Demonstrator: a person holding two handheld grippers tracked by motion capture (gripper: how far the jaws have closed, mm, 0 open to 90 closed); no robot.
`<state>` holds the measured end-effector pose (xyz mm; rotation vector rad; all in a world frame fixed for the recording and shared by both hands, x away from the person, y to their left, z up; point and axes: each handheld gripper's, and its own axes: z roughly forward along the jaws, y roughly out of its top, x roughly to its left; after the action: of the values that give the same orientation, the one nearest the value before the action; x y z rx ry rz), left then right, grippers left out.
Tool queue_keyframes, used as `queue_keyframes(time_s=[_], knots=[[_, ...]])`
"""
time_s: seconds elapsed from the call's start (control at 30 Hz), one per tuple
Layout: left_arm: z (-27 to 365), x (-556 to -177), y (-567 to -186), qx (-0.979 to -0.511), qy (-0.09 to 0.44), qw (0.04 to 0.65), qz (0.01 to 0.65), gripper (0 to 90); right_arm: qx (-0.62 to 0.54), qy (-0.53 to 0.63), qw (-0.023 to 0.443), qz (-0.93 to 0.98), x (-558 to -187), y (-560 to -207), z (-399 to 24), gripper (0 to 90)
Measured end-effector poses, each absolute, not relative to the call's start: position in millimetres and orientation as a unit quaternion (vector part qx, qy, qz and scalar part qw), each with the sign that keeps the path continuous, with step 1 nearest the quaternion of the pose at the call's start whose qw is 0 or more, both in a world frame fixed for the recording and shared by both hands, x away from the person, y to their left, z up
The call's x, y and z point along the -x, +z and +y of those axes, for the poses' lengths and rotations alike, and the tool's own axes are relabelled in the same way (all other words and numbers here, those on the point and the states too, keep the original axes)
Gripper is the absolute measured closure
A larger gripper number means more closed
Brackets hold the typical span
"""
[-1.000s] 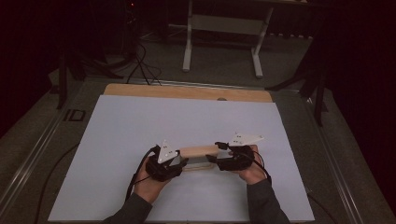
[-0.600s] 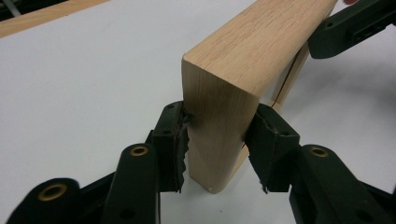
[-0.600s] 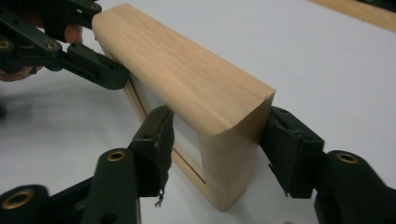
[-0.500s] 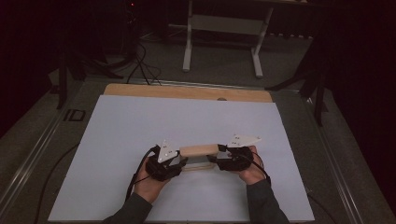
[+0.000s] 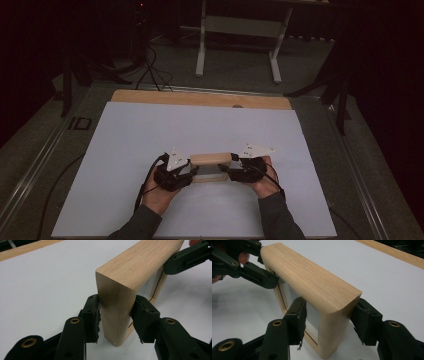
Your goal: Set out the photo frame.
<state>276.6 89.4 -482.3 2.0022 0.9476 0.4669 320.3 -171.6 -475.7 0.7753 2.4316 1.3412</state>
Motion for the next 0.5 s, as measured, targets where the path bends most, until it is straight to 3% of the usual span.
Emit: queue_keyframes(time_s=[0.5], knots=[[99, -285, -482, -0.794, 0.192, 0.424, 0.39, 57.0, -0.283, 0.464, 0.146, 0.826, -321, -478, -157, 46.5]])
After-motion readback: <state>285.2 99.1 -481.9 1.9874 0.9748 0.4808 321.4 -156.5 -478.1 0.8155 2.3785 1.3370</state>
